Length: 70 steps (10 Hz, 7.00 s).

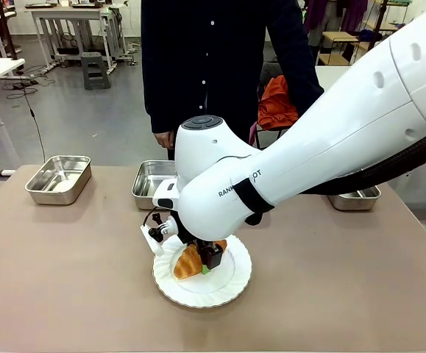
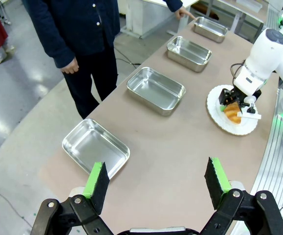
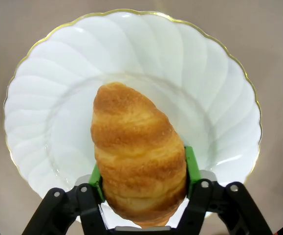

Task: Place the bread in the container.
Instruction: Place the Butter Roll into the Airtight Container indicated by the human.

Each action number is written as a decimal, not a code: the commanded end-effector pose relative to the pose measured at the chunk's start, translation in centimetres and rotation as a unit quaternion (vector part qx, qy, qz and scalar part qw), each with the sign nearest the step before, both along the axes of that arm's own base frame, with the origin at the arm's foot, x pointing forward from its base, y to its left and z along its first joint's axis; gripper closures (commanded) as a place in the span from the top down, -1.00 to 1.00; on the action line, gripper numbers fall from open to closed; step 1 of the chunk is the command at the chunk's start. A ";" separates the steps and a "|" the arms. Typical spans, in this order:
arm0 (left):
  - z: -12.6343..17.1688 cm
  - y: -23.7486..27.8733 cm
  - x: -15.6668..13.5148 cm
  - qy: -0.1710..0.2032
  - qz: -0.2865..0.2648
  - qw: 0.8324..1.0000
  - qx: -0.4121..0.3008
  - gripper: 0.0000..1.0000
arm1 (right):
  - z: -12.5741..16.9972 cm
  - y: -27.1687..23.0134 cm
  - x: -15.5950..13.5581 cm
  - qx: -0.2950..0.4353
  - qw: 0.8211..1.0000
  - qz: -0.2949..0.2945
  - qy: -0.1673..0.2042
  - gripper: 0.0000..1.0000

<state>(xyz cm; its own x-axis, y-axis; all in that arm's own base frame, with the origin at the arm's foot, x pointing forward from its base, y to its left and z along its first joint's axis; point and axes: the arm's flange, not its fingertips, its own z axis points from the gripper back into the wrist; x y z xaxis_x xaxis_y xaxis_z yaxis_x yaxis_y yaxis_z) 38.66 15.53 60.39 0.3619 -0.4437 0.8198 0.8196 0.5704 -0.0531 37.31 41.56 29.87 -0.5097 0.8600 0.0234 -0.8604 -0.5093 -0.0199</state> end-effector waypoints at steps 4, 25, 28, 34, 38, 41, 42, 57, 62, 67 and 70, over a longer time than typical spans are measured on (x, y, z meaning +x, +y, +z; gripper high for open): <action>0.1 0.1 -0.1 -0.002 -0.001 1.000 0.003 1.00 | 0.0 0.0 0.0 0.000 1.000 0.000 0.000 -0.17; 0.1 0.1 -0.1 -0.002 -0.001 1.000 0.003 1.00 | 18.9 -38.2 18.1 0.028 0.557 -0.830 0.024 -0.16; 0.1 0.1 -0.1 -0.002 -0.001 1.000 0.003 1.00 | 15.4 -41.8 21.2 0.034 0.452 -0.891 0.021 -0.16; 0.1 0.1 -0.1 -0.002 -0.001 1.000 0.003 1.00 | 8.4 -43.5 24.8 0.017 0.414 -0.910 -0.008 -0.16; 0.1 0.1 -0.1 -0.002 -0.001 1.000 0.003 1.00 | 6.3 -43.3 25.3 0.034 0.420 -0.907 -0.014 -0.16; 0.1 0.1 -0.1 -0.002 -0.001 1.000 0.003 1.00 | 6.2 -43.4 25.5 0.039 0.420 -0.906 -0.026 0.98; 0.1 0.1 -0.1 -0.002 -0.001 1.000 0.003 1.00 | 6.3 -43.4 25.5 0.045 0.417 -0.907 -0.026 1.00; 0.1 0.1 -0.1 -0.002 -0.001 1.000 0.003 1.00 | 6.3 -43.7 25.5 0.048 0.422 -0.905 -0.013 1.00; 0.1 0.1 -0.1 -0.002 -0.001 1.000 0.003 1.00 | 15.4 -38.0 12.9 0.120 0.420 -0.898 -0.050 1.00; 0.1 0.1 -0.1 -0.002 -0.001 1.000 0.003 1.00 | 15.4 -32.7 1.3 0.139 0.509 -0.846 -0.077 1.00; 0.1 0.1 -0.1 -0.002 -0.001 1.000 0.003 1.00 | 14.4 -32.1 -0.2 0.123 0.545 -0.827 -0.059 1.00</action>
